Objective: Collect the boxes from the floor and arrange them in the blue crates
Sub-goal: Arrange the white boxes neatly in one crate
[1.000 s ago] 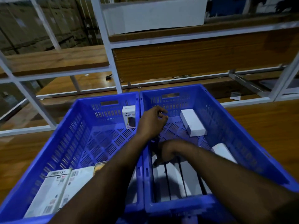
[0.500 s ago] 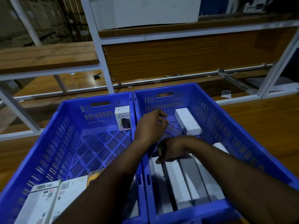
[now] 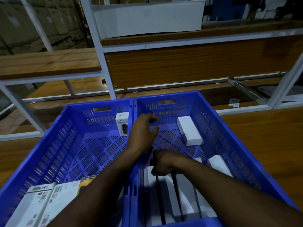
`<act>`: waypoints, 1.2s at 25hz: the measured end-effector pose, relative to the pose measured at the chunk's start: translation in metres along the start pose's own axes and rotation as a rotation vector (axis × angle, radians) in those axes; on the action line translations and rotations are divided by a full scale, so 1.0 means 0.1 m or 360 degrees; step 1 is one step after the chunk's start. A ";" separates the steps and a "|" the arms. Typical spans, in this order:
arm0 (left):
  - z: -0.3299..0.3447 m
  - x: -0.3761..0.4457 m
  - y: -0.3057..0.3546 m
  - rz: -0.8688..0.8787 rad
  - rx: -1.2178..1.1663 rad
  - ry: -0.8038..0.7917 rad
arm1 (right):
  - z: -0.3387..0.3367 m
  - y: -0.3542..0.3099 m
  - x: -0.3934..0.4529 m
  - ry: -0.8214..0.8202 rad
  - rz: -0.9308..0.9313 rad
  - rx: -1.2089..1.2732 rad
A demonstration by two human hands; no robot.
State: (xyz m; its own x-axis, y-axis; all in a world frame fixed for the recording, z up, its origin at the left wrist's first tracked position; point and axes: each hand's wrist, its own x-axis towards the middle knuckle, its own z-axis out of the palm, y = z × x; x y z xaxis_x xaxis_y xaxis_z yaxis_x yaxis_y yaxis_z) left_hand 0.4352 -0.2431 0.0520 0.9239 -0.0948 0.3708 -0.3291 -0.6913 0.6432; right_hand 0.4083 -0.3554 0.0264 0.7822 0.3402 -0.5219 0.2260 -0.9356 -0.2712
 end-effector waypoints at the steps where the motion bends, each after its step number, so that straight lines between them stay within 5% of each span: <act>1: -0.03 0.01 -0.01 -0.0047 -0.0069 0.0136 | 0.01 0.00 -0.01 0.0017 0.0008 0.0000; 4: -0.13 0.07 -0.13 -0.0177 -0.0191 0.0389 | 0.00 0.01 -0.04 0.0118 0.0055 0.0056; 13: -0.29 0.11 -0.34 -0.0663 -0.0503 0.0557 | -0.53 0.30 -0.28 0.0779 0.0263 0.0546; 21: -0.23 0.06 -0.08 -0.0311 -0.0496 0.0297 | -0.74 0.62 -0.21 0.1592 0.0351 0.1768; 30: -0.19 0.00 0.06 -0.0486 -0.0698 0.0020 | -0.74 0.71 -0.15 0.1352 0.0199 0.3100</act>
State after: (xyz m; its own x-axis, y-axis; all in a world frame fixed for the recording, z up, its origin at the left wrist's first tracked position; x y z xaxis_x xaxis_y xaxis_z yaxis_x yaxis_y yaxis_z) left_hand 0.4292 -0.2342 0.0685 0.9888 0.0743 0.1294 -0.0990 -0.3218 0.9416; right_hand 0.4560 -0.4335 0.0751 0.8740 -0.3377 -0.3495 -0.1381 0.5169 -0.8448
